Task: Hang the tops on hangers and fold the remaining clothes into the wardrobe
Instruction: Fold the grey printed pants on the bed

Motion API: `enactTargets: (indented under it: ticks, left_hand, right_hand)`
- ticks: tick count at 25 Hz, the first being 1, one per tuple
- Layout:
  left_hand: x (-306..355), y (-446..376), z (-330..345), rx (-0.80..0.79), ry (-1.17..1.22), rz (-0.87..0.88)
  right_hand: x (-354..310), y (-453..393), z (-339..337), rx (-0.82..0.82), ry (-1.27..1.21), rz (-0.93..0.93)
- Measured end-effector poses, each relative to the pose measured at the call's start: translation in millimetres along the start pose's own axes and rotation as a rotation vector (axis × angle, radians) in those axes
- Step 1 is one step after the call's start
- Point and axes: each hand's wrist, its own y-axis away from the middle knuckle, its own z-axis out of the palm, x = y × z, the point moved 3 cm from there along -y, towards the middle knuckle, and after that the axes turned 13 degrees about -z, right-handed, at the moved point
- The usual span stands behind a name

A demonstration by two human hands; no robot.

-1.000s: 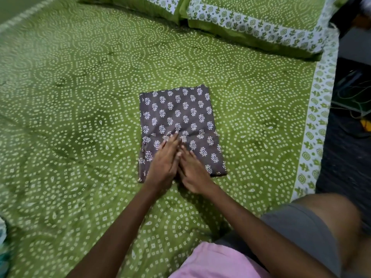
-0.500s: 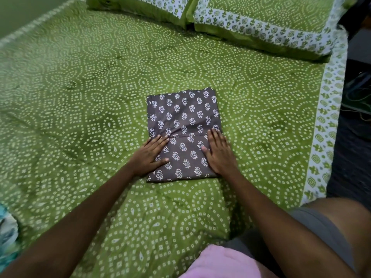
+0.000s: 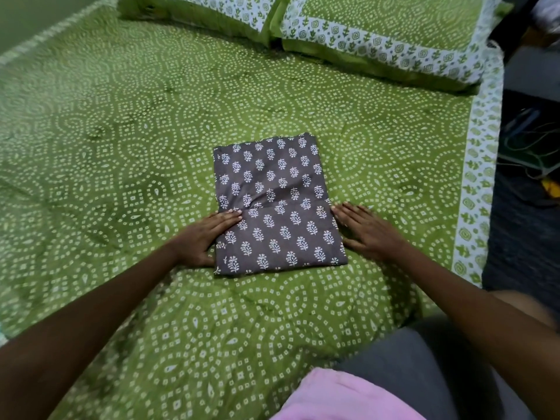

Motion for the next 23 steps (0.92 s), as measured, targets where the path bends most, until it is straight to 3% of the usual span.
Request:
enactTargets:
  ticks: [6,8,11,12,15,18,20,23]
  left_hand:
    - [6,-7,1,0.17,0.027,-0.006]
    - [9,-10,0,0.23,0.352,-0.197]
    - [22,-9,6,0.34,1.213,-0.692]
    - [26,-7,11,0.324,1.291,-0.799]
    - [42,8,20,0.379,1.24,-0.895]
    - [50,10,27,0.423,1.473,-0.815]
    - [57,6,27,0.464,1.382,-0.785]
    - [67,-4,21,0.597,1.154,-0.877]
  right_hand:
    - [-15,-50,3,0.104,0.148,-0.246]
    - [-23,-58,0,0.263,-0.153,-0.189]
    - [-30,-50,-10,0.583,-0.859,0.18]
    - [-30,-46,-10,0.583,-1.03,0.314]
    - [-33,-33,6,0.441,-1.239,0.586]
    - [-40,-26,9,0.635,-1.397,0.768]
    - [-50,-29,10,0.739,-1.396,0.803]
    - [-58,-39,9,0.826,-1.259,0.816]
